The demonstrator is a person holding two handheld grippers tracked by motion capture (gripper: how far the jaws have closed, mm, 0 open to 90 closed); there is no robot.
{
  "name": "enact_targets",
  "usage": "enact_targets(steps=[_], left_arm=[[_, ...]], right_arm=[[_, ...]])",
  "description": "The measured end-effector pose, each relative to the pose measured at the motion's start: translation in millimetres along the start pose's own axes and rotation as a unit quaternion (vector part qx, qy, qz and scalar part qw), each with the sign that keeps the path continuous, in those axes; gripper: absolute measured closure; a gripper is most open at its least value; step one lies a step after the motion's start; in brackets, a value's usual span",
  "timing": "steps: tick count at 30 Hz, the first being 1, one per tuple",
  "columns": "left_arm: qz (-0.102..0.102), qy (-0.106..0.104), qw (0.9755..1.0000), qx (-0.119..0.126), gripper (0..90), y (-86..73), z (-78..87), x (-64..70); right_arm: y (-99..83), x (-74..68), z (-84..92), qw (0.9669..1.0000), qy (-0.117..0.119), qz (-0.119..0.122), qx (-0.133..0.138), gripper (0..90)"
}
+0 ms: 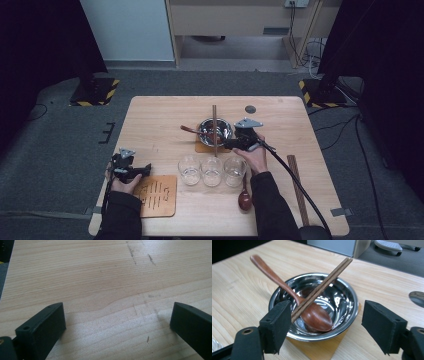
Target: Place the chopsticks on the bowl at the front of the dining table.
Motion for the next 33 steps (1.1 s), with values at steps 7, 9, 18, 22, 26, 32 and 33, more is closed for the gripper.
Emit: enact_targets(steps=[7, 9, 18, 22, 26, 32, 33], left_arm=[[0.0, 0.0, 1.0, 0.0, 0.0, 0.0, 0.0, 0.0], [0.0, 0.0, 1.0, 0.0, 0.0, 0.0, 0.0, 0.0], [0.002, 0.001, 1.0, 0.003, 1.1, 0.2, 0.6, 0.2], [0.002, 0.001, 1.0, 0.008, 4.3, 0.7, 1.4, 0.5], [0.002, 0.0, 0.9999, 0.013, 8.2, 1.4, 2.3, 0.9], [-0.001, -0.005, 0.9999, 0.016, 16.5, 2.2, 4.6, 4.8], [-0.001, -0.006, 0.9998, 0.018, 17.4, 2.8, 5.2, 5.7]], right_arm=[[11.7, 11.3, 21.2, 0.9998, -0.017, -0.005, 0.013, 21.1], [14.1, 14.7, 29.5, 0.9995, -0.022, -0.01, 0.019, 21.1], [14.6, 35.0, 67.5, 0.998, -0.05, -0.021, 0.032, 19.5], [9.4, 43.0, 81.6, 0.9973, -0.058, -0.028, 0.034, 19.4], [0.7, 48.3, 91.9, 0.9967, -0.067, -0.031, 0.034, 19.3], [-22.8, 53.8, 103.6, 0.9959, -0.078, -0.036, 0.028, 19.0], [-27.8, 54.6, 105.2, 0.9957, -0.08, -0.039, 0.026, 19.0]])
Point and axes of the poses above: each handheld gripper's, and its own axes: z roughly backward along the jaws, y roughly out of its top, x roughly to its right, the point moved 8 cm from there along -z, roughly forward along the jaws, and after that the axes turned 5 degrees about -x, right-handed, at the moved point
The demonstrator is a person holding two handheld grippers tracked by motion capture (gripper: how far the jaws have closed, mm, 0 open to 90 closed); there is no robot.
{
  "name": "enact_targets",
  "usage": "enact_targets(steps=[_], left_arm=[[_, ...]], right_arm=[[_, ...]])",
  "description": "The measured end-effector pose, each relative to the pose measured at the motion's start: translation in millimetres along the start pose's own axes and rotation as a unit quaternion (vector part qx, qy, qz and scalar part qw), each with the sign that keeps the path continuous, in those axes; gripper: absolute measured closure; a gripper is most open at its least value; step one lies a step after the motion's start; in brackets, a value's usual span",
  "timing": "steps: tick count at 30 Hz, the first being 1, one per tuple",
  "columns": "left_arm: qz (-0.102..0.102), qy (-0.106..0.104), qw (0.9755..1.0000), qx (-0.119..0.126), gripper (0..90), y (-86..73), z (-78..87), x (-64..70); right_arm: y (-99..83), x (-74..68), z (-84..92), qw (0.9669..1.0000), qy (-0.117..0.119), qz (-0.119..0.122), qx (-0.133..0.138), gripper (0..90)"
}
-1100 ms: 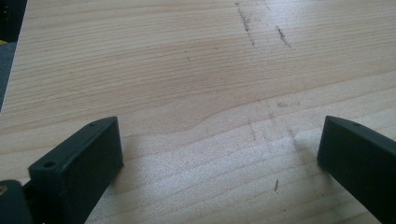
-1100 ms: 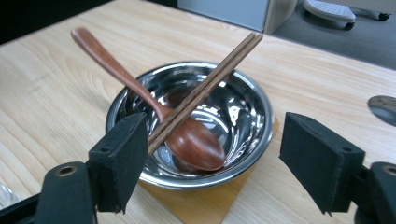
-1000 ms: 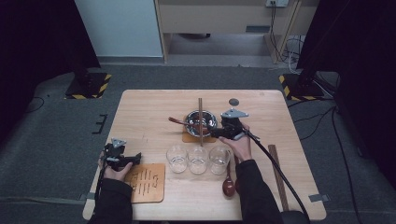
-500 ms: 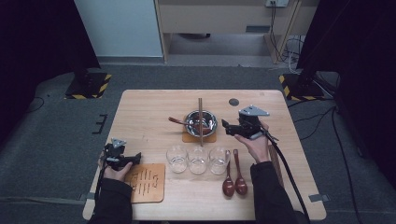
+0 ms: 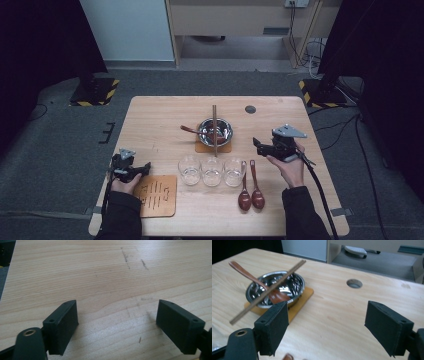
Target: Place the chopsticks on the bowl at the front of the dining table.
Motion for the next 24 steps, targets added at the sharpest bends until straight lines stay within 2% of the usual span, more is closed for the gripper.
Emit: enact_targets(steps=[7, 13, 22, 24], left_arm=[[-0.001, -0.013, 0.9997, 0.02, 25.2, 6.9, 7.7, 8.9], [0.0, -0.035, 0.9986, 0.039, 29.7, 12.9, 13.8, 20.8], [-0.002, -0.066, 0.9949, 0.075, 33.7, 24.4, 28.3, 36.3], [-0.003, -0.081, 0.993, 0.086, 34.4, 28.2, 33.2, 42.1]], right_arm=[[-37.6, 10.8, 10.3, 0.9998, -0.007, -0.004, -0.016, 18.4], [-59.9, 20.2, 21.2, 0.9996, -0.015, -0.007, -0.022, 17.8], [-84.9, 34.5, 30.0, 0.9988, -0.036, -0.016, -0.03, 15.6], [-89.5, 38.1, 31.1, 0.9985, -0.041, -0.022, -0.028, 15.2]])
Point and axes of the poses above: each handheld gripper's, and its own axes: z roughly backward along the jaws, y roughly out of its top, x roughly to its right, the point moved 8 cm from there along -z, roughly forward along the jaws, and after that the axes turned 5 degrees about -x, right-handed, at the moved point
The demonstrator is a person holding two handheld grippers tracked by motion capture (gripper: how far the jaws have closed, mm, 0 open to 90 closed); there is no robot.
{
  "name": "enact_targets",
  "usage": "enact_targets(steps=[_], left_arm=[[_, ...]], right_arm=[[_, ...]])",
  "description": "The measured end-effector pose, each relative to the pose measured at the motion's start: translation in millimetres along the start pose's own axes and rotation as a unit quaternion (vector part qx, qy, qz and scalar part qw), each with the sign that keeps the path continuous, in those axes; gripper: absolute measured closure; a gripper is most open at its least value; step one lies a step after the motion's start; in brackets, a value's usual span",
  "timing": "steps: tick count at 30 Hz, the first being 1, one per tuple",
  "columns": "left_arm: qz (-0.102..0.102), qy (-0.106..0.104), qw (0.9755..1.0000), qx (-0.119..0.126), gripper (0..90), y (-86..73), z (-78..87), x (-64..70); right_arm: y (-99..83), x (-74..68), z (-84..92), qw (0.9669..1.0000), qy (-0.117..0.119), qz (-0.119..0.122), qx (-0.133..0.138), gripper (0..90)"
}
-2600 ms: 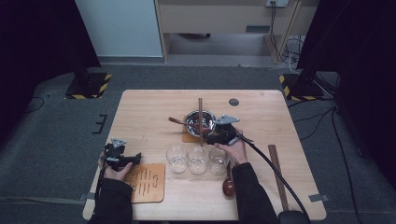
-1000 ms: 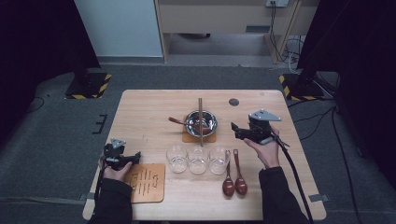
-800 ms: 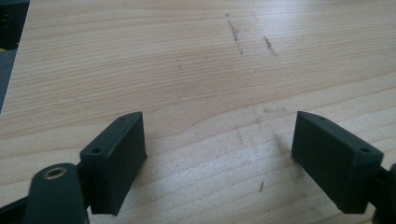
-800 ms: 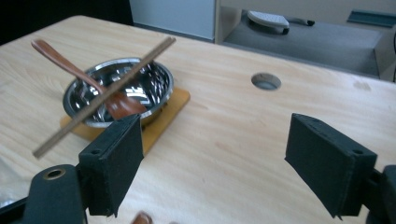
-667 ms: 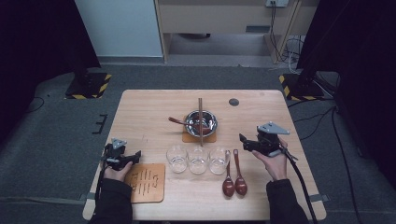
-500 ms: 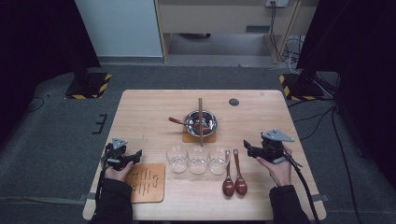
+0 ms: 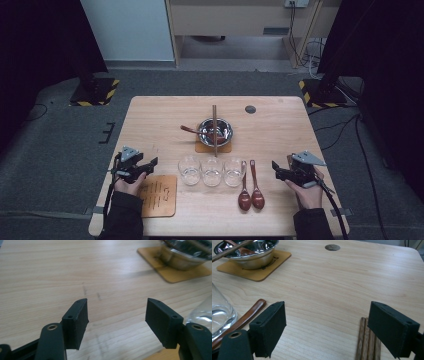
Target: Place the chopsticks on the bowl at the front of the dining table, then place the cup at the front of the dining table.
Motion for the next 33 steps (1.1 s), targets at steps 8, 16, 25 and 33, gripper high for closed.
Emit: enact_targets(steps=[8, 16, 25, 33], left_arm=[[-0.021, -0.019, 0.9991, 0.03, 35.4, 14.5, 12.1, 20.4], [-0.06, -0.034, 0.9968, 0.039, 36.1, 25.8, 21.0, 41.2], [-0.086, -0.056, 0.9921, 0.072, 34.2, 40.9, 36.8, 73.3], [-0.088, -0.067, 0.9913, 0.071, 33.5, 43.6, 35.1, 86.7]], right_arm=[[-10.9, 9.9, 0.5, 0.9999, -0.011, -0.008, -0.008, 14.4], [-15.5, 22.1, 7.1, 0.9995, -0.023, -0.021, -0.005, 13.8], [-19.2, 28.6, 8.6, 0.9992, -0.028, -0.029, -0.005, 13.1], [-22.1, 34.2, 8.0, 0.9987, -0.039, -0.031, -0.01, 12.7]])
Point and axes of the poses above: each handheld gripper's, and its own axes: z roughly backward along the jaws, y roughly out of its top, x roughly to its right, the point moved 8 cm from there along -z, roughly forward along the jaws, and after that the axes turned 5 degrees about -x, right-handed, at the moved point
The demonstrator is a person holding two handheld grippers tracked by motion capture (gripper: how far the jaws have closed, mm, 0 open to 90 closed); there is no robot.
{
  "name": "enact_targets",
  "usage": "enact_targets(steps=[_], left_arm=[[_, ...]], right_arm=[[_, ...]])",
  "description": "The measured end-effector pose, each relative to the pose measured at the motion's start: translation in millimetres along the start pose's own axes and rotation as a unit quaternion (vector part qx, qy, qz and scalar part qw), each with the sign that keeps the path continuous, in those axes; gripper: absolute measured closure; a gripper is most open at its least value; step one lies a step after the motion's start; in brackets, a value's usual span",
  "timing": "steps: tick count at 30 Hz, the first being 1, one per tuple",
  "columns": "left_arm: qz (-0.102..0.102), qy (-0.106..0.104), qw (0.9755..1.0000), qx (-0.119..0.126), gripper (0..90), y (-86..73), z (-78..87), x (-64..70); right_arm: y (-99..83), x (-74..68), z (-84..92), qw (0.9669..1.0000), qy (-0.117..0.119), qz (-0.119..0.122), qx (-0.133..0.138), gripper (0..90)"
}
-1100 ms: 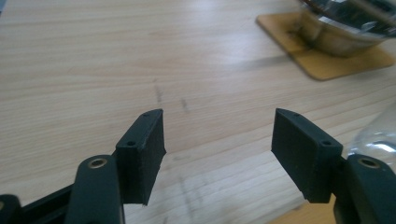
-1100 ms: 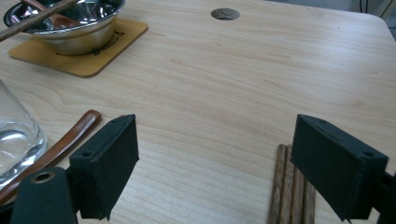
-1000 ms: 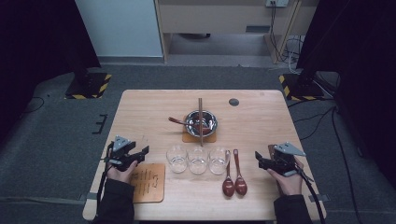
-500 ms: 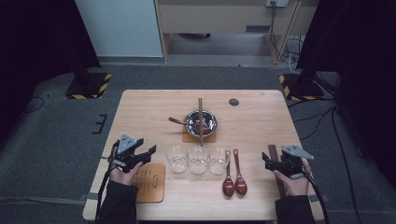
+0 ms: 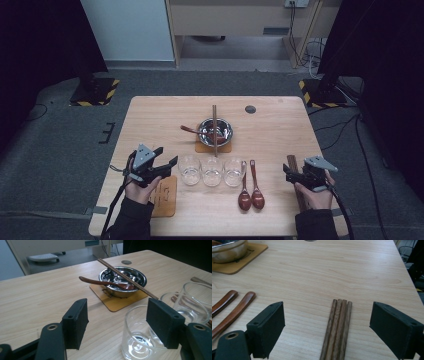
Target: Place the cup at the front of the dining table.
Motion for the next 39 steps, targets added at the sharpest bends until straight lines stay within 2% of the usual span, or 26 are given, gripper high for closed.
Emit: enact_targets(steps=[4, 9, 14, 18, 25, 29, 39], left_arm=[[0.003, -0.001, 0.9999, -0.012, 34.0, -1.3, -7.2, 1.0], [0.012, -0.008, 0.9997, -0.019, 35.8, -0.4, -16.2, 2.6], [0.006, -0.01, 0.9992, -0.039, 37.0, -3.9, -24.8, 6.5], [0.01, -0.02, 0.9987, -0.046, 38.4, -4.5, -30.8, 10.7], [0.02, -0.033, 0.9973, -0.063, 42.1, -6.3, -41.5, 14.8], [0.012, -0.029, 0.9961, -0.083, 44.4, -11.2, -45.6, 15.2], [0.009, -0.032, 0.9927, -0.116, 51.6, -19.9, -55.3, 17.2]], right_arm=[[-1.4, 6.7, -0.4, 0.9999, -0.011, -0.004, -0.002, 12.1], [-5.5, 20.0, -1.2, 0.9992, -0.037, -0.011, -0.012, 10.8], [-10.2, 34.7, -2.4, 0.9979, -0.054, -0.027, -0.022, 9.6], [-16.0, 47.5, -4.5, 0.9968, -0.064, -0.034, -0.032, 9.5], [-24.6, 59.8, -7.6, 0.9959, -0.068, -0.036, -0.047, 10.3], [-26.4, 63.1, -8.1, 0.9956, -0.07, -0.037, -0.049, 10.4], [-31.4, 70.7, -9.3, 0.9948, -0.07, -0.045, -0.059, 10.5]])
Point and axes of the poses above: each handheld gripper's, and its own axes: z roughly backward along the jaws, y roughly out of its top, x roughly to its right, the point moved 8 cm from there along -z, roughly forward along the jaws, and after that the axes turned 5 degrees about -x, right-handed, at the moved point
